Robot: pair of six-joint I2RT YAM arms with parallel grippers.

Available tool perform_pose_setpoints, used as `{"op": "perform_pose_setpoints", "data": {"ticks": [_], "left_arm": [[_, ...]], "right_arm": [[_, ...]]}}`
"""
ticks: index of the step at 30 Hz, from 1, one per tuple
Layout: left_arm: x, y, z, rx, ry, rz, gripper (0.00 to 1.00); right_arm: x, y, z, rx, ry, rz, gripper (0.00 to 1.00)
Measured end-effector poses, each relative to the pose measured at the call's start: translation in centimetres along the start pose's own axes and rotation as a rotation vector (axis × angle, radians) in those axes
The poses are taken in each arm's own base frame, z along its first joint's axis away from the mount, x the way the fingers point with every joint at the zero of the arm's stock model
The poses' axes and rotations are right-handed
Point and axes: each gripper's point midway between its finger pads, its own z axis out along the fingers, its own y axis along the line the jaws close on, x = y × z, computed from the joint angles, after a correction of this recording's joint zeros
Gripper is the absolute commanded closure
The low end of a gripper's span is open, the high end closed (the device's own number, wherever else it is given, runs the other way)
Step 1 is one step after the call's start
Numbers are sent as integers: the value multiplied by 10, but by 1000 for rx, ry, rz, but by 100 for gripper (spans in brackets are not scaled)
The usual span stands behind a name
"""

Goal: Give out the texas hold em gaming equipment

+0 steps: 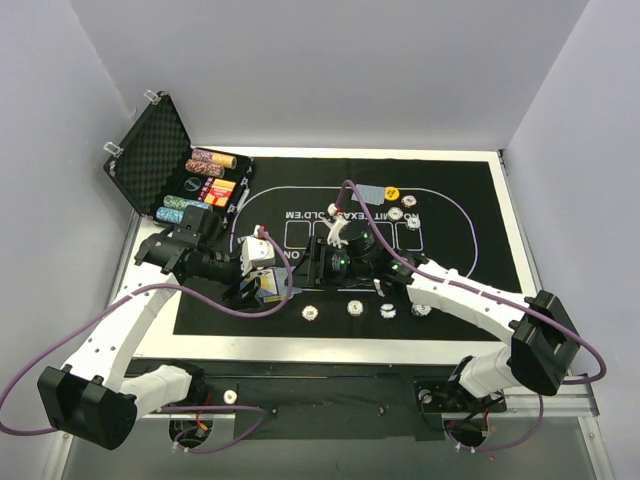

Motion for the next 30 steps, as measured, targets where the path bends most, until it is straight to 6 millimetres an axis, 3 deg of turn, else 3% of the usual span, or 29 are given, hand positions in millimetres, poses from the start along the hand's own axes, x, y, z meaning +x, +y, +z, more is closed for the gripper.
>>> {"op": "perform_pose_setpoints", "data": {"ticks": [17,30], "left_arm": [[-1,-1,0,3,-7,-1,100],[-4,-3,-1,3,-20,0,100]], "right_arm": [[-16,-11,-13,-10,-71,70,69],[-15,-4,-19,-66,-94,92,62]]}}
